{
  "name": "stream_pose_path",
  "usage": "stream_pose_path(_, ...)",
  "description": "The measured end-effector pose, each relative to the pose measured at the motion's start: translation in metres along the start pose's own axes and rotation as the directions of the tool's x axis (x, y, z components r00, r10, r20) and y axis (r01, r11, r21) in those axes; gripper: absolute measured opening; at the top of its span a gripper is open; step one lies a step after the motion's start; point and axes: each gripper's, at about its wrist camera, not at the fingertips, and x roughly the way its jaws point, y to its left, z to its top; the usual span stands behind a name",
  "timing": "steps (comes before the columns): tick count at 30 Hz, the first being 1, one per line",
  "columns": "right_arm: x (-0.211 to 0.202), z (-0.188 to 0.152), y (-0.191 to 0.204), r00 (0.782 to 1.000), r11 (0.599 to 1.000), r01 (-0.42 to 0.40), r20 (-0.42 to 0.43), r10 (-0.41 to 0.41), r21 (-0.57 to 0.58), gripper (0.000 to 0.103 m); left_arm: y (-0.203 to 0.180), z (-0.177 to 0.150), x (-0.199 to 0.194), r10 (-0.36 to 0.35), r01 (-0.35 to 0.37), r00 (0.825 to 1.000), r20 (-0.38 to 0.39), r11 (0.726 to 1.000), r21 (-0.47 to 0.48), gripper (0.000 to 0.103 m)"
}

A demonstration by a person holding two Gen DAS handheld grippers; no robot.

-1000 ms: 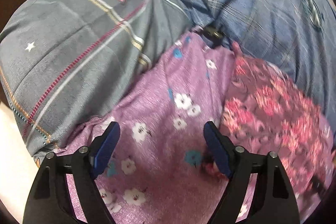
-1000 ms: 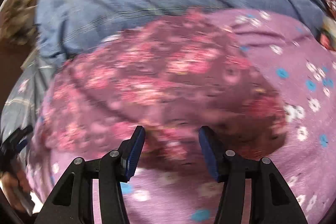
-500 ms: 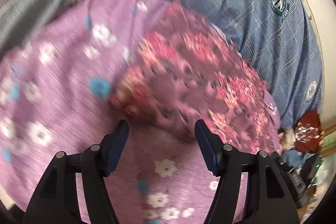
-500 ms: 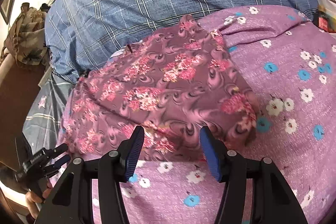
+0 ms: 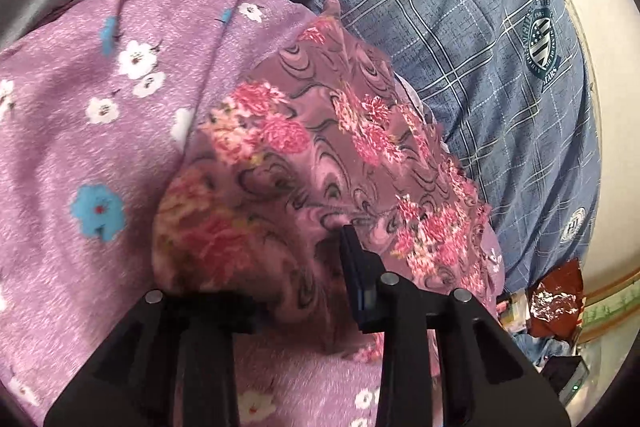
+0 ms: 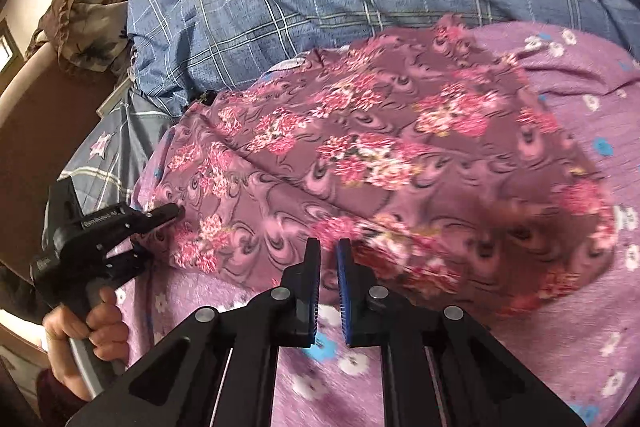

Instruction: Fold small clothes

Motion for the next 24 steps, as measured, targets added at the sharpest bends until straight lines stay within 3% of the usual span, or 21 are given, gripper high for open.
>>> stream_pose_path(6, 0.018, 0.009, 0.001, 0.999, 0.998, -0.035, 0.023, 0.034, 0.045, 0.01, 0.0, 0.007, 0.009, -0.065, 0.067, 0.997, 0.039, 0.997, -0.043, 0.035)
stream_pose_path(8, 0.019, 0.016, -0.001, 0.995, 0.996, -0.065, 0.073, 0.061, 0.057, 0.011, 0.0, 0.01, 0.012, -0.067, 0.069, 0.997, 0.044, 0.996, -0.051, 0.021)
stream_pose_path(11, 0.026, 0.031, -0.008, 0.986, 0.988, -0.12, 0.132, 0.106, 0.101, 0.013, -0.006, 0.009, 0.009, -0.055, 0.057, 0.996, 0.074, 0.998, -0.024, 0.01)
stream_pose_path(13, 0.054, 0.036, -0.016, 0.989, 0.977, -0.151, 0.022, 0.149, 0.151, 0.013, -0.013, 0.009, 0.006, -0.05, 0.049, 0.994, 0.093, 0.999, 0.006, 0.009)
stream_pose_path(14, 0.065, 0.035, -0.017, 0.988, 0.976, -0.145, -0.031, 0.152, 0.162, 0.008, -0.016, 0.009, 0.003, -0.049, 0.047, 0.994, 0.1, 0.999, 0.023, 0.008)
stream_pose_path(18, 0.059, 0.035, -0.026, 0.979, 0.96, -0.185, -0.041, 0.198, 0.212, 0.01, -0.044, 0.006, -0.02, -0.057, 0.034, 0.986, 0.158, 0.989, 0.142, 0.007)
stream_pose_path(21, 0.038, 0.038, -0.039, 0.984, 0.959, -0.18, 0.02, 0.18, 0.221, 0.014, -0.085, -0.001, -0.035, -0.027, -0.037, 0.979, 0.204, 0.953, 0.301, 0.007)
stream_pose_path(24, 0.018, 0.041, -0.066, 0.984, 0.952, -0.174, 0.078, 0.159, 0.253, 0.014, -0.134, -0.014, -0.045, -0.049, -0.061, 0.972, 0.228, 0.891, 0.451, 0.007)
